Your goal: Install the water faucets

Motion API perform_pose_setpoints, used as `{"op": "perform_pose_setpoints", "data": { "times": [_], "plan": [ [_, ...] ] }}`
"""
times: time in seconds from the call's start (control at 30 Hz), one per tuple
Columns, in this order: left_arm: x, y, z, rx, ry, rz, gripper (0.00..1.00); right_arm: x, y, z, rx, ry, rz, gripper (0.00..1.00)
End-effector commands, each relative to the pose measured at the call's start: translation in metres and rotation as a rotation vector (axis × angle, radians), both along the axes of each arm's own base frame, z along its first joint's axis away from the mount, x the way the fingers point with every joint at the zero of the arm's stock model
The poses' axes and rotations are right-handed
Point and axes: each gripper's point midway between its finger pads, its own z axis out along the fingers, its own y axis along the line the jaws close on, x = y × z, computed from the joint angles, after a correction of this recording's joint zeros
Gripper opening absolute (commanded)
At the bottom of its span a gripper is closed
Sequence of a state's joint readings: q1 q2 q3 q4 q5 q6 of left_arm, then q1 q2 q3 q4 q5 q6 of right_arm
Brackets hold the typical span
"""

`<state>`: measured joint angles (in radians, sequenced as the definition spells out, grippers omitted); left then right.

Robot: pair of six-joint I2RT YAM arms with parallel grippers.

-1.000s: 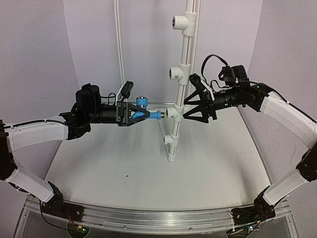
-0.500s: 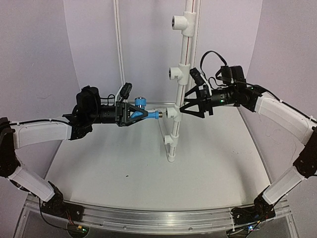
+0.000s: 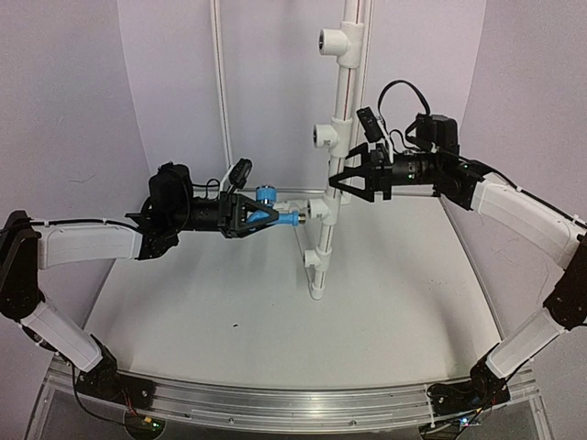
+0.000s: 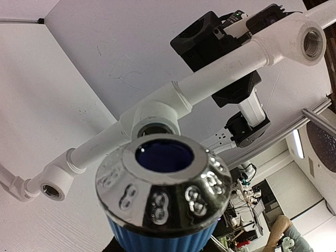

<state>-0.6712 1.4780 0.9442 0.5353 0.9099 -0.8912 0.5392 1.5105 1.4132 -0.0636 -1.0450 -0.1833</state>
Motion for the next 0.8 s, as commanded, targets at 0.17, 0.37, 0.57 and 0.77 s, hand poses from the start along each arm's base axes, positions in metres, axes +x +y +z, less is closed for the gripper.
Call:
{"op": "perform_pose_setpoints", "data": {
  "times": [0.17, 0.37, 0.57, 0.77],
  "plan": [
    [0.006, -0.004, 0.046, -0.102, -0.093, -0.010, 0.00, -0.014, 0.006, 0.022, 0.053, -0.027, 0.066, 0.54],
    [0.013, -0.009, 0.044, -0.106, -0.065, -0.002, 0.00, -0.014, 0.007, 0.021, 0.051, -0.021, 0.066, 0.49],
    [0.017, -0.010, 0.036, -0.096, -0.050, 0.005, 0.00, -0.013, 0.008, 0.022, 0.052, -0.011, 0.064, 0.40],
    [0.018, -0.012, 0.035, -0.124, -0.041, -0.007, 0.00, -0.015, 0.008, 0.020, 0.051, 0.003, 0.074, 0.31]
  ]
}}
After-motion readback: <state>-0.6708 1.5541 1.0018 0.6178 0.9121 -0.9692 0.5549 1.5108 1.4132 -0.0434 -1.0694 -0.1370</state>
